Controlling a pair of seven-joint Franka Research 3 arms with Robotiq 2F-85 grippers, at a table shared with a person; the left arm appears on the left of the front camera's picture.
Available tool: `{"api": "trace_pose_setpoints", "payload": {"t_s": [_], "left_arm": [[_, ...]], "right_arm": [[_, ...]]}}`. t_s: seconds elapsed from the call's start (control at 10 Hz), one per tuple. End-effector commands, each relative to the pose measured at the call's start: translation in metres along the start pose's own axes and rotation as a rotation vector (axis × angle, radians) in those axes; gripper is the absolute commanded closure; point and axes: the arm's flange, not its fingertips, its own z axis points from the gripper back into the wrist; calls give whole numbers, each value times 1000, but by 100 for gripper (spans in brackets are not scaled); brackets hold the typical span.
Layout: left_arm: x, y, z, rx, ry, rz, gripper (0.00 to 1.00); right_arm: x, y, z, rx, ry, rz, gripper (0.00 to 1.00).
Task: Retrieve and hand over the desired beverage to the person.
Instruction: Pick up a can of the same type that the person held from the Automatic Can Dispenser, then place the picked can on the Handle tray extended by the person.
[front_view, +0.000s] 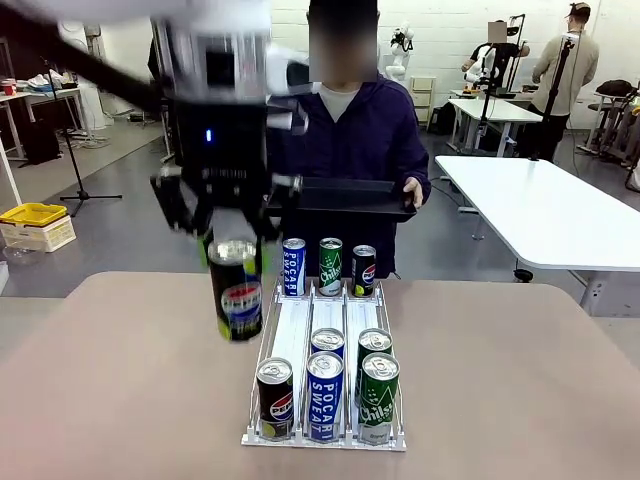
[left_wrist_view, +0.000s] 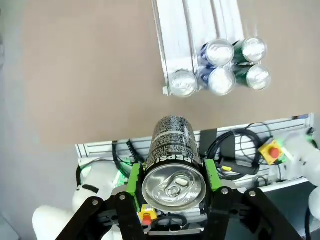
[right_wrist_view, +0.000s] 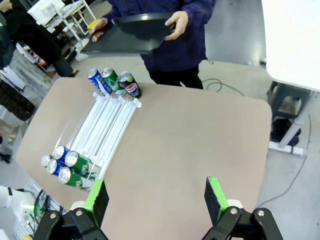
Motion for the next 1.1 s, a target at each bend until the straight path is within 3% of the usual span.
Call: {"api": "trace_pose_setpoints", "payload": {"t_s": [0.0,0.4,1.0], "left_arm": [[48,-23,21,-12,-38,-15,100],[130,-41,34,-55,-44,-31,100],[141,-37,14,-75,-25,-45,100]], "right_arm": [[0,-2,-2,28,-5,2,0],[0,-2,-2,28,-5,2,0],[0,-2,-2,28,-5,2,0]]}}
